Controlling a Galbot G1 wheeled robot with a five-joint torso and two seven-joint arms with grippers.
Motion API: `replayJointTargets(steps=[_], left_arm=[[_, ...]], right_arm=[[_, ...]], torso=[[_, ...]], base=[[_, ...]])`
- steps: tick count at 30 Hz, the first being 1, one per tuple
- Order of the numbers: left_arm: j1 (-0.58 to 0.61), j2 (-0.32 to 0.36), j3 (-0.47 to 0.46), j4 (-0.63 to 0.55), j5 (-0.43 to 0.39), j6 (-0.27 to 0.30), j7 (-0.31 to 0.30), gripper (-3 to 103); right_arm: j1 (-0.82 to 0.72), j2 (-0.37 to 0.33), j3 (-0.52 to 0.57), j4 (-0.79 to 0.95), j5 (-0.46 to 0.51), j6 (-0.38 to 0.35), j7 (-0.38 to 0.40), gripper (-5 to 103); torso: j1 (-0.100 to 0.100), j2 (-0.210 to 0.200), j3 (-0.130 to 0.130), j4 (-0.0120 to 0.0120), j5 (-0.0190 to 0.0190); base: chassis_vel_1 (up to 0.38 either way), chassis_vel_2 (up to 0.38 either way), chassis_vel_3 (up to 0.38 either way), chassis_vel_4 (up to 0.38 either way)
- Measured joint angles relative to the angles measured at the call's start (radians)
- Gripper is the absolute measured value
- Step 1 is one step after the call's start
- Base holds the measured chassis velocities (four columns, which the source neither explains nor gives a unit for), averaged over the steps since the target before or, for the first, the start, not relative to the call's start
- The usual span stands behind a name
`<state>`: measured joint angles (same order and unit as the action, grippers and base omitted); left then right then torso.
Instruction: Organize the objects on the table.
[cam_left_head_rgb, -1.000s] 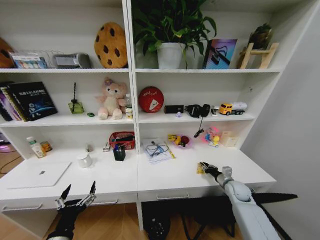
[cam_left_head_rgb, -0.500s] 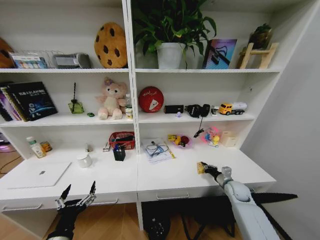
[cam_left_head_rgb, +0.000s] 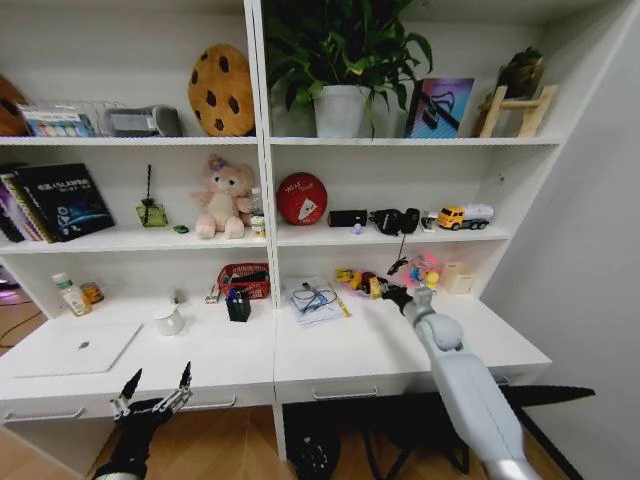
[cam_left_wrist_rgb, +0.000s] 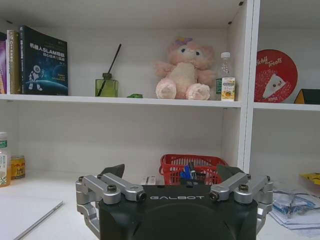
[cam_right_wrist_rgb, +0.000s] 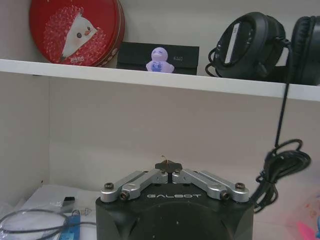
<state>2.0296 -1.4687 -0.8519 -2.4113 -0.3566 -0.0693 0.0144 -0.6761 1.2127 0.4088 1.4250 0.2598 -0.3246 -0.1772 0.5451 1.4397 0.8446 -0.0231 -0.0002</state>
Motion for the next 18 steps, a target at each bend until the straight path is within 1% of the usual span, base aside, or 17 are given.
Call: replayJointTargets(steps=[4,10,13,18], left_arm=[[0.0,0.0,0.0,0.0,0.0,0.0,0.0,100],[0.0,0.0,0.0,0.0,0.0,0.0,0.0,100],[0.0,0.0,0.0,0.0,0.0,0.0,0.0,100],[0.0,0.0,0.0,0.0,0.0,0.0,0.0,100]], right_arm=[[0.047,0.017,-0.021,-0.047,-0.016,0.001,0.0,0],[0.047,0.01,-0.018,-0.053,-0.016,0.003,-0.009,0],[0.04,0.004,-0.015,-0.052,-0.015,0.004,-0.012,0],[0.032,0.001,-0.011,-0.055,-0.018,-0.003,-0.015,0]], torso=[[0.0,0.0,0.0,-0.0004,0.0001],[0.0,0.0,0.0,-0.0005,0.0001],[0.0,0.0,0.0,-0.0008,0.0003],[0.0,0.0,0.0,-0.0003,0.0004]], base=[[0.0,0.0,0.0,0.0],[0.0,0.0,0.0,0.0],[-0.072,0.051,0.037,-0.063],[-0.125,0.123,0.11,-0.122]])
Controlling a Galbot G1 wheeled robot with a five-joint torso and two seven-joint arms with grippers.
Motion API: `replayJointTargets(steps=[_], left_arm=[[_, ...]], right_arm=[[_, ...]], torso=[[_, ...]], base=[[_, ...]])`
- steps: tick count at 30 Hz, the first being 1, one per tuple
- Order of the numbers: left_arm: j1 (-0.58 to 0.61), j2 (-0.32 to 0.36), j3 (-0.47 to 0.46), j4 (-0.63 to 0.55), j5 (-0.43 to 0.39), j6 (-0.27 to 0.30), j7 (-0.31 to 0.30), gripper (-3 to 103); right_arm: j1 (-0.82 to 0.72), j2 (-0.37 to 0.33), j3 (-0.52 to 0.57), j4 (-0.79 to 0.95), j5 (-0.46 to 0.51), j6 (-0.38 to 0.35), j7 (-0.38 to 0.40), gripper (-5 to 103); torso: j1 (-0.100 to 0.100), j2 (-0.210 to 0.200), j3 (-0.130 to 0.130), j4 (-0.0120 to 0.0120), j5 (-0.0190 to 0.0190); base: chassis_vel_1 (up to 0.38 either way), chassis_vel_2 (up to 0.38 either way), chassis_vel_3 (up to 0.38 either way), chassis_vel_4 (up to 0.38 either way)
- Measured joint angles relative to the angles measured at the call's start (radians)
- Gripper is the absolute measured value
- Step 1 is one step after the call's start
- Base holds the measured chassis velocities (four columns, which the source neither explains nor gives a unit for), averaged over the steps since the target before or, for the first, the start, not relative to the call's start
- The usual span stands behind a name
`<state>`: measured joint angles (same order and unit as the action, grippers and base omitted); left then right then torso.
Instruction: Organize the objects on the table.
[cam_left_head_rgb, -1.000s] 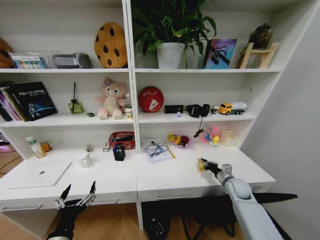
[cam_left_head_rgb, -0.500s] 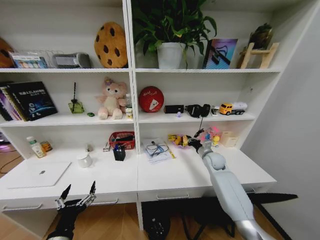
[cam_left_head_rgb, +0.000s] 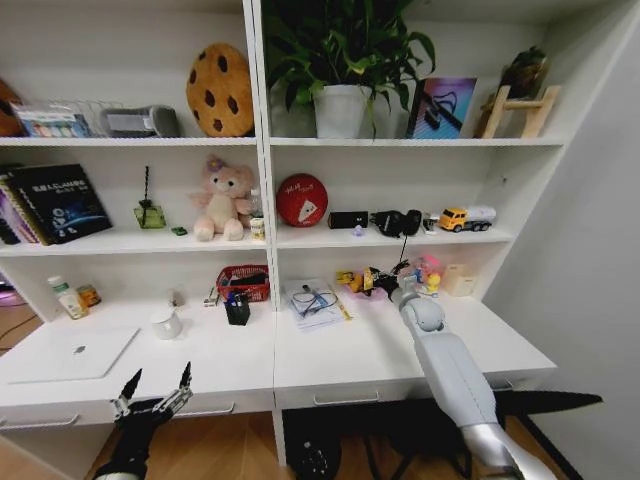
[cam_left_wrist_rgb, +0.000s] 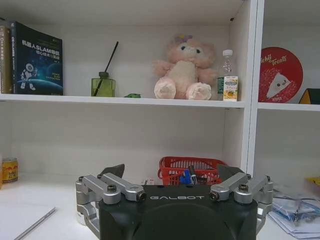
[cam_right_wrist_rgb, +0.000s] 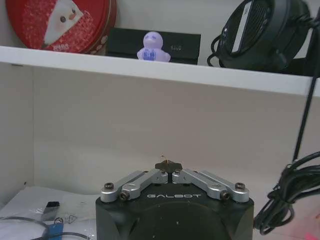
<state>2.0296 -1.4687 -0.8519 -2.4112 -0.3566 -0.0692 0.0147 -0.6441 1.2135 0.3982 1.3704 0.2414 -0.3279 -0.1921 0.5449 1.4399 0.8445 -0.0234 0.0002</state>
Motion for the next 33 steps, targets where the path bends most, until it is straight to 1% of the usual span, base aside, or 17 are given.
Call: replayJointTargets(steps=[4,6,7,8,9,10,11,12,14,18,20,24,28,29,30,31,33], left_arm=[[0.0,0.0,0.0,0.0,0.0,0.0,0.0,100],[0.0,0.0,0.0,0.0,0.0,0.0,0.0,100],[0.0,0.0,0.0,0.0,0.0,0.0,0.0,100],[0.0,0.0,0.0,0.0,0.0,0.0,0.0,100],[0.0,0.0,0.0,0.0,0.0,0.0,0.0,100],[0.0,0.0,0.0,0.0,0.0,0.0,0.0,100],[0.0,0.0,0.0,0.0,0.0,0.0,0.0,100],[0.0,0.0,0.0,0.0,0.0,0.0,0.0,100],[0.0,0.0,0.0,0.0,0.0,0.0,0.0,100],[0.0,0.0,0.0,0.0,0.0,0.0,0.0,100],[0.0,0.0,0.0,0.0,0.0,0.0,0.0,100],[0.0,0.0,0.0,0.0,0.0,0.0,0.0,100],[0.0,0.0,0.0,0.0,0.0,0.0,0.0,100],[0.0,0.0,0.0,0.0,0.0,0.0,0.0,100],[0.0,0.0,0.0,0.0,0.0,0.0,0.0,100],[0.0,0.0,0.0,0.0,0.0,0.0,0.0,100],[0.0,0.0,0.0,0.0,0.0,0.0,0.0,100]], right_arm=[[0.009,0.006,-0.015,-0.041,0.002,0.005,-0.007,0],[0.05,0.008,-0.061,-0.143,0.011,0.054,-0.012,0],[0.071,0.01,-0.077,-0.184,0.011,0.071,-0.012,0],[0.071,0.01,-0.077,-0.184,0.011,0.071,-0.012,0],[0.114,0.019,-0.098,-0.267,0.004,0.102,-0.012,0],[0.114,0.019,-0.098,-0.267,0.004,0.102,-0.012,0],[0.145,0.028,-0.106,-0.323,-0.011,0.127,-0.012,0],[0.178,0.035,-0.11,-0.37,-0.029,0.144,-0.012,0],[0.205,0.041,-0.112,-0.403,-0.039,0.152,-0.01,0],[0.273,0.065,-0.11,-0.482,-0.078,0.167,0.022,0],[0.302,0.08,-0.109,-0.53,-0.118,0.189,0.053,0],[0.319,0.097,-0.101,-0.564,-0.134,0.192,0.087,0],[0.343,0.128,-0.052,-0.621,-0.185,0.198,0.108,-2],[0.343,0.131,-0.046,-0.626,-0.195,0.199,0.113,3],[0.343,0.131,-0.046,-0.626,-0.195,0.199,0.113,3],[0.343,0.134,-0.038,-0.627,-0.205,0.199,0.118,14],[0.342,0.134,-0.034,-0.627,-0.209,0.2,0.121,14]], torso=[[0.001,0.0,0.0,-0.0003,-0.0004],[0.001,-0.001,0.0,-0.0003,0.0002],[0.001,-0.001,0.0,0.0002,-0.0003],[0.001,-0.001,0.0,0.0002,-0.0003],[0.001,0.0,0.0,0.0008,0.0],[0.001,0.0,0.0,0.0008,0.0],[0.0,0.0,0.0,0.0002,0.0006],[0.0,0.0,0.0,0.0,0.0],[0.0,0.0,0.0,-0.0003,-0.0004],[0.0,0.0,0.0,0.0,-0.0004],[0.0,0.0,0.0,0.0001,-0.0004],[0.0,0.0,0.0,-0.0001,-0.0001],[0.0,0.0,0.0,0.0,-0.0003],[0.0,0.0,0.0,0.0,-0.0001],[0.0,0.0,0.0,0.0,-0.0001],[0.0,0.0,0.0,0.0,-0.0001],[0.0,0.0,0.0,0.0,-0.0003]], base=[[-0.142,0.155,0.133,-0.145],[-0.089,0.099,0.032,-0.068],[-0.027,0.053,-0.011,0.031],[-0.027,0.053,-0.011,0.031],[0.0,0.0,0.0,0.0],[0.0,0.0,0.0,0.0],[0.0,0.0,0.0,0.0],[0.0,0.0,0.0,0.0],[0.0,0.0,0.0,0.0],[0.0,0.0,0.0,0.0],[0.0,0.0,0.0,0.0],[0.0,0.0,0.0,0.0],[0.0,0.0,0.0,0.0],[0.0,0.0,0.0,0.0],[0.0,0.0,0.0,0.0],[0.0,0.0,0.0,0.0],[0.0,0.0,0.0,0.0]])
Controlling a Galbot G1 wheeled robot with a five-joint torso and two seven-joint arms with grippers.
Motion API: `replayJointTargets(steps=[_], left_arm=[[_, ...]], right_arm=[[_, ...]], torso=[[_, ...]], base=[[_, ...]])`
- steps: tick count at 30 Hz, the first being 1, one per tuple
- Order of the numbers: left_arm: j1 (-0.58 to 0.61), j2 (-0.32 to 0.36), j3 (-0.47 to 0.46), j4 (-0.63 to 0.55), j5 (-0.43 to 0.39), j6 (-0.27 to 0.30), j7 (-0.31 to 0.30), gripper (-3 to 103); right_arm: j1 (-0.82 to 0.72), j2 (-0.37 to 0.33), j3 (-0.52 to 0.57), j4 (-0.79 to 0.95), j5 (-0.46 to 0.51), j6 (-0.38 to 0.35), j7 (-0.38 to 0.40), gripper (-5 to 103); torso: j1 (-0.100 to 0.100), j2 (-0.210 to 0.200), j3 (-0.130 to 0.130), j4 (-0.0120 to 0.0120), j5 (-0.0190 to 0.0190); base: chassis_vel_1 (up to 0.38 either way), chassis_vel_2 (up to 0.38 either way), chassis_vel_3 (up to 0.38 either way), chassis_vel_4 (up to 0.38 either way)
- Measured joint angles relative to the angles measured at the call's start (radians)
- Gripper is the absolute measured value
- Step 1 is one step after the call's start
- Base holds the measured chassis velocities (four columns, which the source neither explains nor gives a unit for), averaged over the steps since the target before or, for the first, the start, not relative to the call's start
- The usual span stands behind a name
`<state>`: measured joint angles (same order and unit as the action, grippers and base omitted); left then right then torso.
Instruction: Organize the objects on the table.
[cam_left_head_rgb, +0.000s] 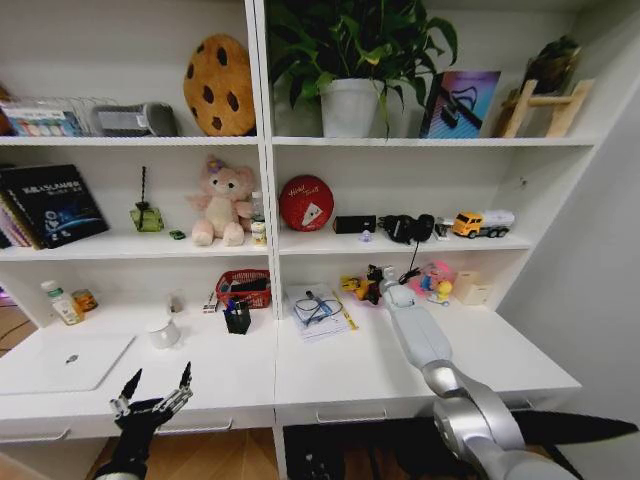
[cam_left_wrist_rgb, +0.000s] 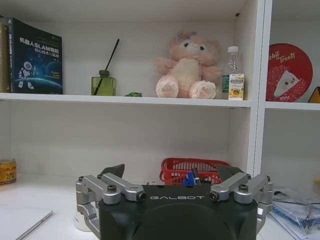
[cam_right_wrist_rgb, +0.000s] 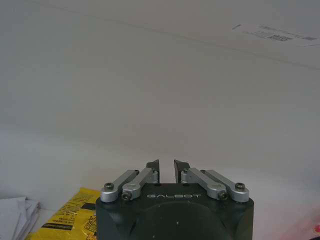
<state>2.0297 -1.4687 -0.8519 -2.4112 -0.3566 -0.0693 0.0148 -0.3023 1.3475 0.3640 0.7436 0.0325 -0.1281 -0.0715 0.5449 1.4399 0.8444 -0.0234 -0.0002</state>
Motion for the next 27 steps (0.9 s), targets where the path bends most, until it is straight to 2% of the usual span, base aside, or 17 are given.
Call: replayJointTargets(steps=[3,4,7,10,11,12,13,14,16,17,18,19,20,23,25,26,27], left_arm=[[0.0,0.0,0.0,0.0,0.0,0.0,0.0,100],[0.0,0.0,0.0,0.0,0.0,0.0,0.0,100],[0.0,0.0,0.0,0.0,0.0,0.0,0.0,100],[0.0,0.0,0.0,0.0,0.0,0.0,0.0,100],[0.0,0.0,0.0,0.0,0.0,0.0,0.0,100],[0.0,0.0,0.0,0.0,0.0,0.0,0.0,100],[0.0,0.0,0.0,0.0,0.0,0.0,0.0,100],[0.0,0.0,0.0,0.0,0.0,0.0,0.0,100],[0.0,0.0,0.0,0.0,0.0,0.0,0.0,100],[0.0,0.0,0.0,0.0,0.0,0.0,0.0,100],[0.0,0.0,0.0,0.0,0.0,0.0,0.0,100],[0.0,0.0,0.0,0.0,0.0,0.0,0.0,100],[0.0,0.0,0.0,0.0,0.0,0.0,0.0,100],[0.0,0.0,0.0,0.0,0.0,0.0,0.0,100],[0.0,0.0,0.0,0.0,0.0,0.0,0.0,100],[0.0,0.0,0.0,0.0,0.0,0.0,0.0,100],[0.0,0.0,0.0,0.0,0.0,0.0,0.0,100]], right_arm=[[-0.017,-0.01,-0.001,0.013,-0.004,0.001,0.004,30],[-0.017,-0.01,-0.001,0.013,-0.004,0.001,0.004,30],[-0.07,-0.034,-0.025,0.107,0.019,-0.006,0.014,41],[-0.257,-0.11,-0.083,0.451,0.172,-0.133,0.035,57],[-0.257,-0.11,-0.083,0.451,0.172,-0.133,0.035,57],[-0.333,-0.134,-0.081,0.578,0.217,-0.174,0.062,62],[-0.442,-0.154,-0.063,0.724,0.25,-0.222,0.098,68],[-0.442,-0.154,-0.063,0.724,0.25,-0.222,0.098,68],[-0.605,-0.162,-0.017,0.956,0.292,-0.289,0.163,79],[-0.605,-0.162,-0.017,0.956,0.292,-0.289,0.163,79],[-0.687,-0.164,0.022,1.091,0.33,-0.331,0.21,84],[-0.744,-0.166,0.05,1.178,0.358,-0.361,0.234,90],[-0.804,-0.173,0.079,1.262,0.377,-0.383,0.246,90],[-0.946,-0.181,0.131,1.414,0.386,-0.395,0.266,98],[-1.116,-0.157,0.163,1.553,0.34,-0.37,0.274,100],[-1.116,-0.157,0.163,1.553,0.34,-0.37,0.274,100],[-1.192,-0.133,0.163,1.597,0.278,-0.353,0.26,100]], torso=[[0.0,0.0,0.0,0.0,0.0001],[0.0,0.0,0.0,0.0,0.0001],[0.0,0.0,0.0,0.0001,0.0],[0.0,0.0,0.0,-0.0002,0.0008],[0.0,0.0,0.0,-0.0002,0.0008],[0.0,0.0,0.0,0.0003,-0.0005],[0.0,0.0,0.0,-0.0002,-0.0002],[0.0,0.0,0.0,-0.0002,-0.0002],[0.0,0.0,0.0,-0.0006,0.0014],[0.0,0.0,0.0,-0.0006,0.0014],[0.0,0.0,0.0,-0.0002,-0.0008],[0.0,0.0,0.0,-0.0002,-0.0007],[0.0,0.0,0.0,0.0001,0.0005],[0.0,0.0,0.0,0.0001,-0.0004],[0.0,0.0,0.0,-0.0001,0.0004],[0.0,0.0,0.0,-0.0001,0.0004],[0.0,0.0,0.0,-0.0003,-0.0001]], base=[[0.0,0.0,0.0,0.0],[0.0,0.0,0.0,0.0],[0.0,0.0,0.0,0.0],[0.0,0.0,0.0,0.0],[0.0,0.0,0.0,0.0],[0.0,0.0,0.0,0.0],[0.0,0.0,0.0,0.0],[0.0,0.0,0.0,0.0],[0.0,0.0,0.0,0.0],[0.0,0.0,0.0,0.0],[0.0,0.0,0.0,0.0],[0.0,0.0,0.0,0.0],[0.0,0.0,0.0,0.0],[0.0,0.0,0.0,0.0],[0.0,0.0,0.0,0.0],[0.0,0.0,0.0,0.0],[0.0,0.0,0.0,0.0]])
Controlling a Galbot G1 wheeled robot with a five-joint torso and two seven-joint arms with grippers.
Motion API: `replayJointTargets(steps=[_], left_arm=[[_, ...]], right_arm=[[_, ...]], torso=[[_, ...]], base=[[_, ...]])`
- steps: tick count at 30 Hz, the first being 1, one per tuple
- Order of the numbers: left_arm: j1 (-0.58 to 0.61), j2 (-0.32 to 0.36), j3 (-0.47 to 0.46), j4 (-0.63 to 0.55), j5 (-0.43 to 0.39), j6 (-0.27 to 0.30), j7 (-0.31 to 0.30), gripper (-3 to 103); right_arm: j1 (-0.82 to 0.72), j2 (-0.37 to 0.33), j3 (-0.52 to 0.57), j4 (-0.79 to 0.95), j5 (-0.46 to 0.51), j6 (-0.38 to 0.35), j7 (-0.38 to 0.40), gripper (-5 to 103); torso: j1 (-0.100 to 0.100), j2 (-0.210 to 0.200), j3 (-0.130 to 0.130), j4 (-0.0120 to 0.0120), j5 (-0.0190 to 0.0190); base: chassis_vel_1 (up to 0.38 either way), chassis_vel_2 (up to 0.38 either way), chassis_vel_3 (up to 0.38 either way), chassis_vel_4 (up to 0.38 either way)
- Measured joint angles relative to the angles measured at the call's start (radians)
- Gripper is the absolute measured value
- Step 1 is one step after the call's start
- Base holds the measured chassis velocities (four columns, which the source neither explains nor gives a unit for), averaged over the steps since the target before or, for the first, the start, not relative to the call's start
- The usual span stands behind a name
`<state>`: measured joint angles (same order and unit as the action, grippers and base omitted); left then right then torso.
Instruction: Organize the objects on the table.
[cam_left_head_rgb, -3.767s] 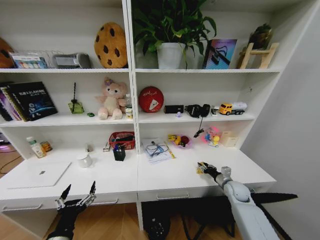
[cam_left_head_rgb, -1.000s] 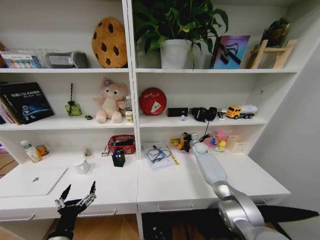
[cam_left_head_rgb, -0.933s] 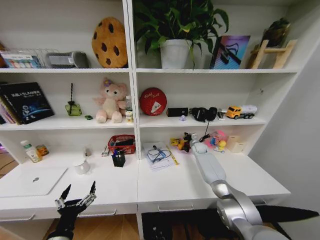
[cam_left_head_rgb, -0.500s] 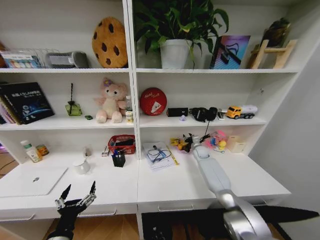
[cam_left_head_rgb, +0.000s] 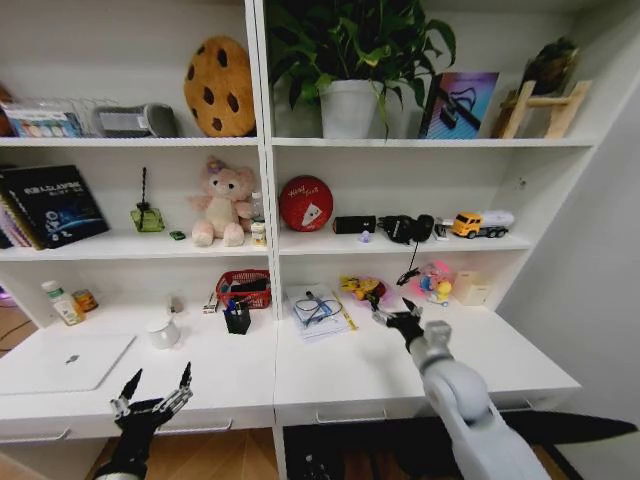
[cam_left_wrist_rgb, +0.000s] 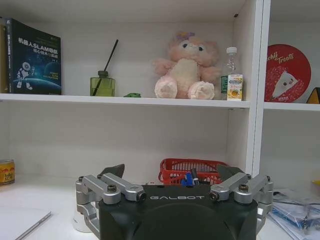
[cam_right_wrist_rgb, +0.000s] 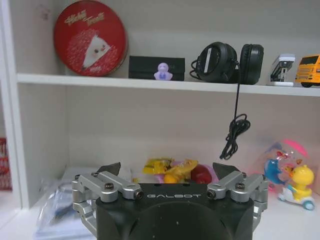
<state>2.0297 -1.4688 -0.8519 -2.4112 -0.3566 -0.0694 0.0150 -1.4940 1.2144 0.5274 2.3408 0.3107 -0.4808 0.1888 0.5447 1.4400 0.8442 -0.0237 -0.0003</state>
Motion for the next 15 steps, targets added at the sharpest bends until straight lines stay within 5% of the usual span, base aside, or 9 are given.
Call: replayJointTargets(steps=[7,15], left_arm=[[0.0,0.0,0.0,0.0,0.0,0.0,0.0,100],[0.0,0.0,0.0,0.0,0.0,0.0,0.0,100]], right_arm=[[-0.106,0.054,-0.046,0.054,-0.211,0.07,-0.041,100],[-0.048,0.036,-0.078,0.04,-0.232,0.056,-0.079,100]], torso=[[0.0,0.0,0.0,0.0004,0.0002],[0.0,0.0,0.0,0.0002,0.0002]], base=[[0.0,0.0,0.0,0.0],[0.058,0.061,-0.066,-0.07]])
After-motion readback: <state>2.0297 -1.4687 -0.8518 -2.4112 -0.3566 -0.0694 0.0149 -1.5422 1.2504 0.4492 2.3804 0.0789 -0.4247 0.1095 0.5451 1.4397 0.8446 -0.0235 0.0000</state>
